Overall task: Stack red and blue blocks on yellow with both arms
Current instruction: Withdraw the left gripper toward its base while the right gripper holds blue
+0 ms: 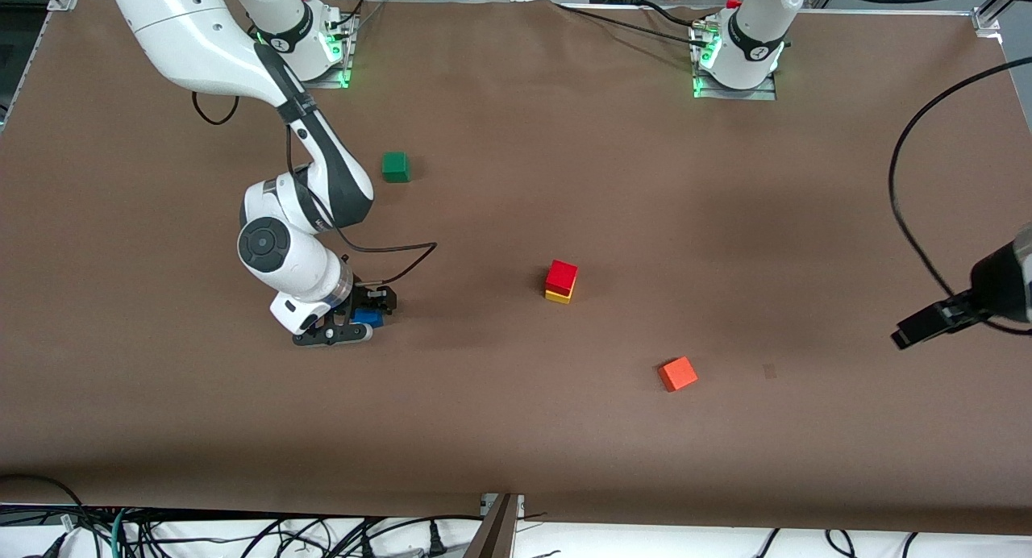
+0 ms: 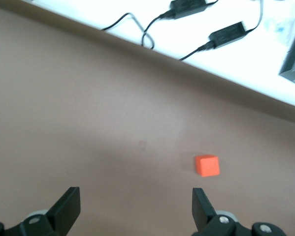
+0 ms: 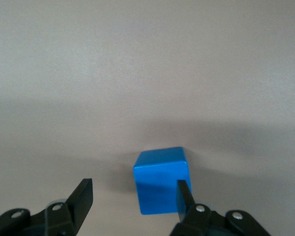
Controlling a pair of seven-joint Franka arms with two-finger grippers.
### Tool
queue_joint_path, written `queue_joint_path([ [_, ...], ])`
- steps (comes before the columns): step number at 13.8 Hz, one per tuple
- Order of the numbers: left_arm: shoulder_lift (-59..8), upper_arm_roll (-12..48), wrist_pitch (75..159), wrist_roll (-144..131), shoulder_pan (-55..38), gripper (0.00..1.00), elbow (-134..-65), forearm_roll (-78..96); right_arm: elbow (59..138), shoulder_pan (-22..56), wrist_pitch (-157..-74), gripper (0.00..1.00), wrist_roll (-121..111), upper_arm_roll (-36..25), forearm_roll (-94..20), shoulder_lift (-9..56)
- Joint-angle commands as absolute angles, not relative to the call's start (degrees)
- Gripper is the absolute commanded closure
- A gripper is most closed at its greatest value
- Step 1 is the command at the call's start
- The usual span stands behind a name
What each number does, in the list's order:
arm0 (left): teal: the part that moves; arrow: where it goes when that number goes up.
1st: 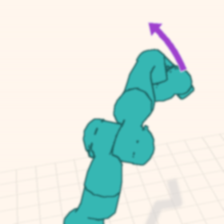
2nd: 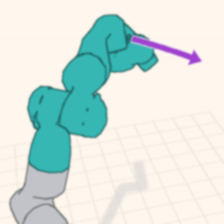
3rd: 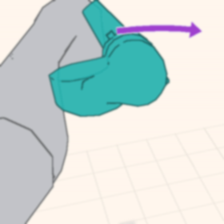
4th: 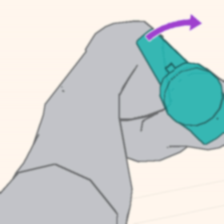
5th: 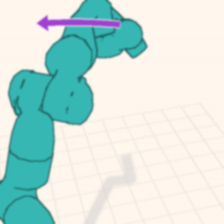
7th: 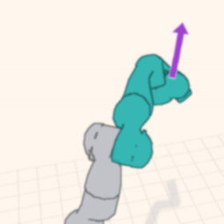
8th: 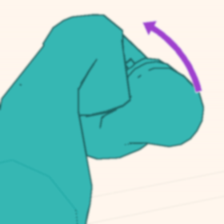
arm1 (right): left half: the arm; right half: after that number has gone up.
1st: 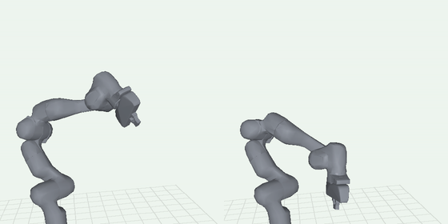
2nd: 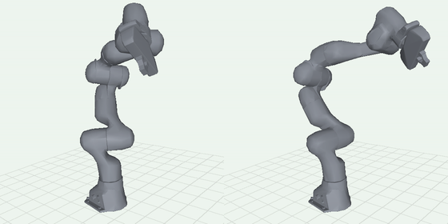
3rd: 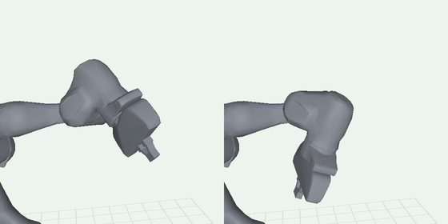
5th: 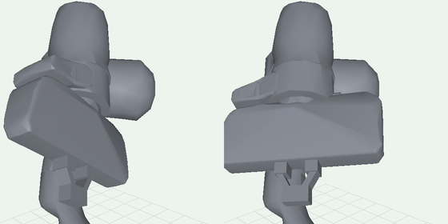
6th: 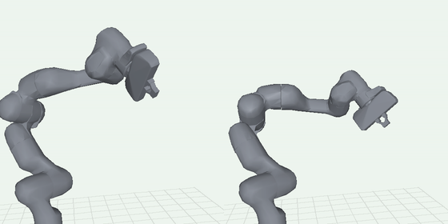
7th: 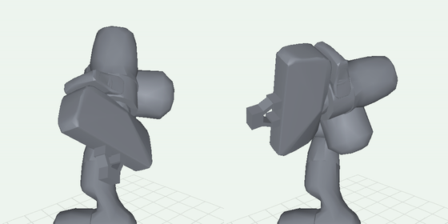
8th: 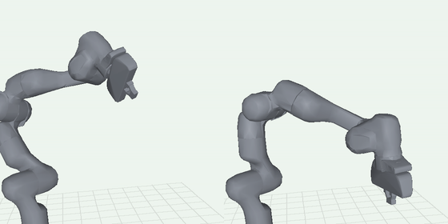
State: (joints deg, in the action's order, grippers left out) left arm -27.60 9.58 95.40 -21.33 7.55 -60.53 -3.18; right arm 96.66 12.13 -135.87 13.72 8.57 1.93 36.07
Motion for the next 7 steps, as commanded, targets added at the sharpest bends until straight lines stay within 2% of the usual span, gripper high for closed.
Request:
queue_joint_path([
  [1,-26.46,10.02,91.86,-16.65,8.88,0.00,-61.96,-2.72,96.50,11.87,-135.70,0.23,14.50,8.70,6.49,36.30],
  [4,-26.28,9.84,88.87,-10.64,8.88,0.00,-61.70,-2.99,96.50,11.78,-136.84,0.24,14.85,8.70,6.59,37.53],
  [7,-24.44,8.71,86.58,-9.32,9.05,0.00,-62.31,-3.16,96.59,11.69,-137.37,0.32,15.03,8.70,6.50,38.23],
])
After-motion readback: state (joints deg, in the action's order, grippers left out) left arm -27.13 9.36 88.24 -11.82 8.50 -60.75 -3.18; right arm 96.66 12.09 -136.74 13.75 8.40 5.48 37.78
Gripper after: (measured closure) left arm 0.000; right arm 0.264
